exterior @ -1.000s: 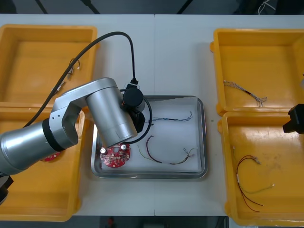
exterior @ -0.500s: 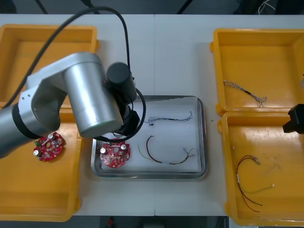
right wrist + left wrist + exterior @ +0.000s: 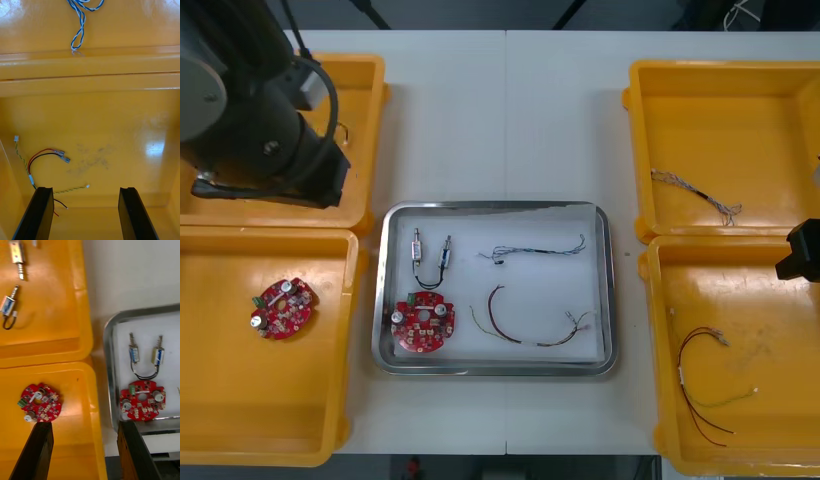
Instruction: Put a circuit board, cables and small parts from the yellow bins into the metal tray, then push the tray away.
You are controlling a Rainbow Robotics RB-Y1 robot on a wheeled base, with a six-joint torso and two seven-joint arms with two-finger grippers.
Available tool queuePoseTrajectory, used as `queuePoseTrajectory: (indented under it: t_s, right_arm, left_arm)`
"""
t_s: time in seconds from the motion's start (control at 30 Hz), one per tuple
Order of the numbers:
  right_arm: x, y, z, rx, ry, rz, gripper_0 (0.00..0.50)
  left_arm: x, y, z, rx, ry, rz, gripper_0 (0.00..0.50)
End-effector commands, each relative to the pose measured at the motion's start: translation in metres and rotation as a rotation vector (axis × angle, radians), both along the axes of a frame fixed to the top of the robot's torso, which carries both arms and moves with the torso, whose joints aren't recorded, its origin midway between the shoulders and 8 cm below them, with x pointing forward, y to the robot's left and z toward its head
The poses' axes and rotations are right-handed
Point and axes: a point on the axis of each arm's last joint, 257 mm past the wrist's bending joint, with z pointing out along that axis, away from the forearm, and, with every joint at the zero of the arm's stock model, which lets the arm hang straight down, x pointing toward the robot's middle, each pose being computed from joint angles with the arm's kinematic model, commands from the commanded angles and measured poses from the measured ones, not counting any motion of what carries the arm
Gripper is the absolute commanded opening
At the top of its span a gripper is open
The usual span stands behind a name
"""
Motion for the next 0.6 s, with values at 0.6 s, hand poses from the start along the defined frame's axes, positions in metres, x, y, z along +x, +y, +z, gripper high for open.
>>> queuePoseTrajectory:
  t_s: [0.6]
  right_arm:
    - [0.012, 0.062, 0.008, -0.054, 0.005, 0.260, 0.500]
  left_arm:
    - [-0.016, 0.152, -0.039, -0.014, 0.010, 0.178, 0.500]
